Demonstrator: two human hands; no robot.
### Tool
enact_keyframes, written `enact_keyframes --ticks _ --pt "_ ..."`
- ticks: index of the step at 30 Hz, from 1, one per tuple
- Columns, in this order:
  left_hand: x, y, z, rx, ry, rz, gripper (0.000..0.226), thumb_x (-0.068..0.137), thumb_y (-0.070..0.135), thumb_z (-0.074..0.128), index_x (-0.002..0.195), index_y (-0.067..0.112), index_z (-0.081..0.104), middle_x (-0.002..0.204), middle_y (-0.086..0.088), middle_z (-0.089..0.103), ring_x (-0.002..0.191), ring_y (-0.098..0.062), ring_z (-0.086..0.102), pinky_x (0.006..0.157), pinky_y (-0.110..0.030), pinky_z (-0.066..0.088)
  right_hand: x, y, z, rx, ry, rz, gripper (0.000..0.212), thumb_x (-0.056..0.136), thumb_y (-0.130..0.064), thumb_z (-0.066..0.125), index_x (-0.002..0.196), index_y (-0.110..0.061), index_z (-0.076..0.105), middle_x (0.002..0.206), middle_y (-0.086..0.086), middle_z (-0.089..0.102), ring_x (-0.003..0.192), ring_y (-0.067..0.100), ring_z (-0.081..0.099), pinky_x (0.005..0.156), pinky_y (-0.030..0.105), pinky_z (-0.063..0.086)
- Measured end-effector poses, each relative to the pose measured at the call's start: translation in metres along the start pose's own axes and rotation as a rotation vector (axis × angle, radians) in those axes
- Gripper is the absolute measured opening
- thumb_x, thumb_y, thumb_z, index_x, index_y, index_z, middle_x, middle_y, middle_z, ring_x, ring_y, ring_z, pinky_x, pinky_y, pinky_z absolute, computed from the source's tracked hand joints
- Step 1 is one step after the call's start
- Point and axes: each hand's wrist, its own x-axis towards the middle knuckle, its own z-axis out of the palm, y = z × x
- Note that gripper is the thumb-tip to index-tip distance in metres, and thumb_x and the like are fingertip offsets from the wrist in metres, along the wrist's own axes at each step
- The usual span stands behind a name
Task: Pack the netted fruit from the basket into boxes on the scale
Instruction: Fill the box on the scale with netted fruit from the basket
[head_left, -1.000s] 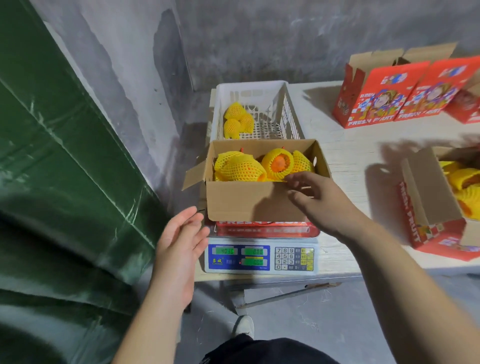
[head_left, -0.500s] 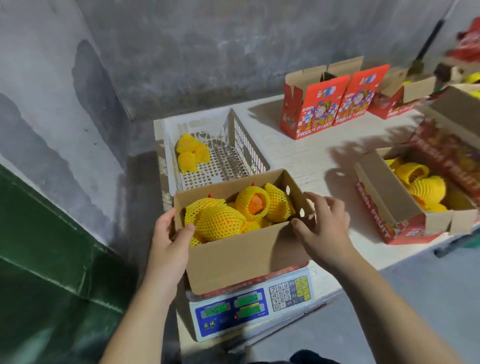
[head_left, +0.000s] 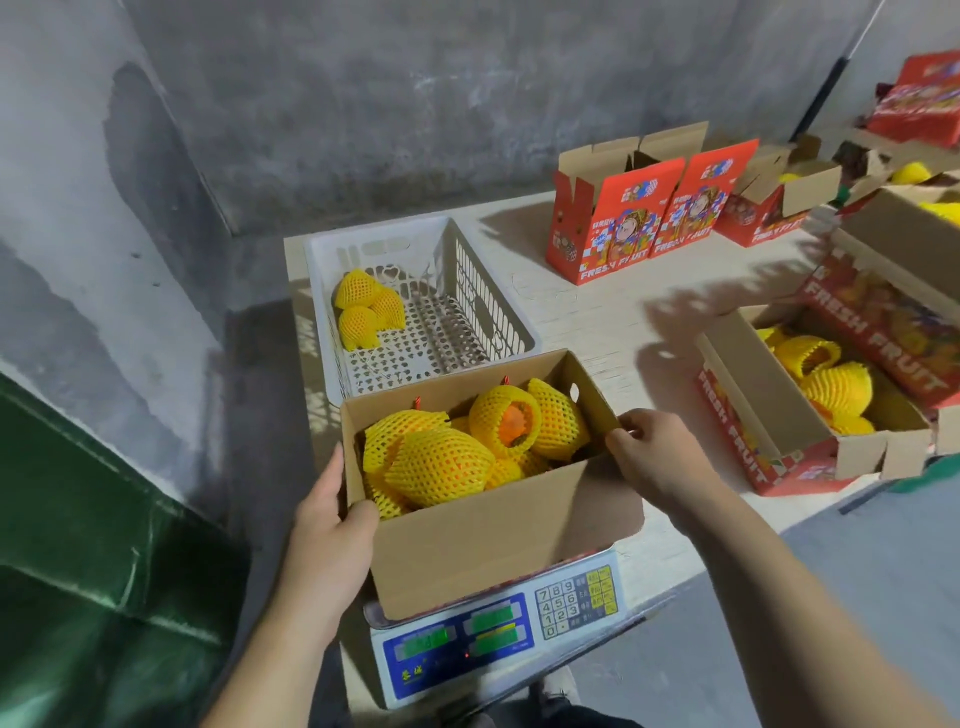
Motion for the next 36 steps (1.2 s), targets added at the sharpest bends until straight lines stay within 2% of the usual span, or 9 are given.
enact_keyframes --ticks 4,7,12,15,21,26,29,32,36 --pt "0.002 0.004 -0.004 0.121 -0.044 0.035 0.065 0.106 0.017 0.053 0.144 0.068 0.039 0.105 0.048 0.063 0.093 0.021 0.061 0.063 -0.014 0.047 0.015 -0.007 -0.004 -0.058 -0.139 0.064 0.014 0.084 -0.009 0.053 0.082 -0.005 0.067 0.085 0.020 0.067 0.083 0.039 0.069 0.070 0.046 0.061" --pt "0.006 0.006 -0.005 0.213 -0.080 0.060 0.052 0.106 0.019 0.052 0.131 0.065 0.053 0.104 0.035 0.071 0.095 0.006 0.068 0.063 -0.020 0.051 0.023 -0.009 -0.004 -0.009 -0.233 0.151 0.017 0.088 -0.007 0.051 0.094 -0.002 0.066 0.096 0.023 0.069 0.088 0.040 0.072 0.073 0.054 0.065" --pt "0.013 0.011 -0.009 0.298 -0.090 -0.019 0.032 0.107 0.022 0.048 0.103 0.047 0.067 0.086 0.009 0.077 0.089 -0.023 0.073 0.076 -0.045 0.061 0.024 -0.008 -0.003 0.010 -0.243 0.123 0.018 0.091 -0.006 0.051 0.099 -0.002 0.066 0.098 0.021 0.068 0.090 0.036 0.071 0.077 0.049 0.065" --pt "0.008 0.020 -0.008 0.278 -0.081 -0.014 0.037 0.108 0.018 0.047 0.099 0.045 0.070 0.083 0.005 0.077 0.088 -0.025 0.074 0.073 -0.042 0.058 0.019 0.001 -0.007 0.076 -0.210 0.102 0.014 0.088 -0.006 0.053 0.091 -0.004 0.067 0.094 0.022 0.069 0.086 0.034 0.070 0.068 0.039 0.059" --pt "-0.007 0.070 0.018 0.331 -0.121 0.093 0.043 0.106 0.016 0.046 0.112 0.053 0.067 0.088 0.012 0.078 0.084 -0.014 0.074 0.073 -0.043 0.057 0.027 0.024 -0.057 0.163 -0.104 0.073 0.013 0.090 -0.008 0.057 0.084 -0.009 0.069 0.083 0.019 0.064 0.084 0.036 0.069 0.066 0.037 0.053" --pt "0.000 0.128 0.078 0.285 -0.146 0.275 0.051 0.104 0.001 0.049 0.106 0.047 0.070 0.084 0.012 0.078 0.070 -0.001 0.070 0.069 -0.035 0.050 0.042 0.065 -0.122 0.277 -0.018 0.026 0.019 0.093 -0.010 0.056 0.080 -0.015 0.068 0.063 -0.001 0.058 0.061 0.009 0.065 0.049 0.024 0.045" --pt "0.032 0.163 0.133 0.328 -0.209 0.356 0.043 0.105 0.001 0.049 0.114 0.037 0.071 0.083 0.021 0.075 0.071 0.003 0.068 0.064 -0.027 0.042 0.048 0.097 -0.144 0.358 0.031 0.061 0.018 0.095 -0.012 0.053 0.090 -0.017 0.069 0.079 0.007 0.064 0.075 0.020 0.066 0.058 0.033 0.051" --pt "0.077 0.200 0.199 0.487 -0.273 0.403 0.044 0.101 0.000 0.051 0.101 0.040 0.070 0.074 0.028 0.071 0.070 -0.006 0.064 0.061 -0.024 0.038 0.056 0.131 -0.149 0.425 0.138 0.085 0.018 0.093 -0.007 0.049 0.089 -0.016 0.065 0.083 0.017 0.063 0.076 0.026 0.060 0.063 0.038 0.048" --pt "0.144 0.235 0.307 0.698 -0.343 0.498 0.033 0.095 -0.001 0.051 0.093 0.023 0.073 0.066 0.009 0.069 0.065 -0.013 0.063 0.052 -0.024 0.039 0.072 0.169 -0.137 0.560 0.212 0.202 0.015 0.087 -0.013 0.052 0.094 -0.021 0.061 0.085 0.008 0.061 0.081 0.026 0.060 0.072 0.042 0.055"
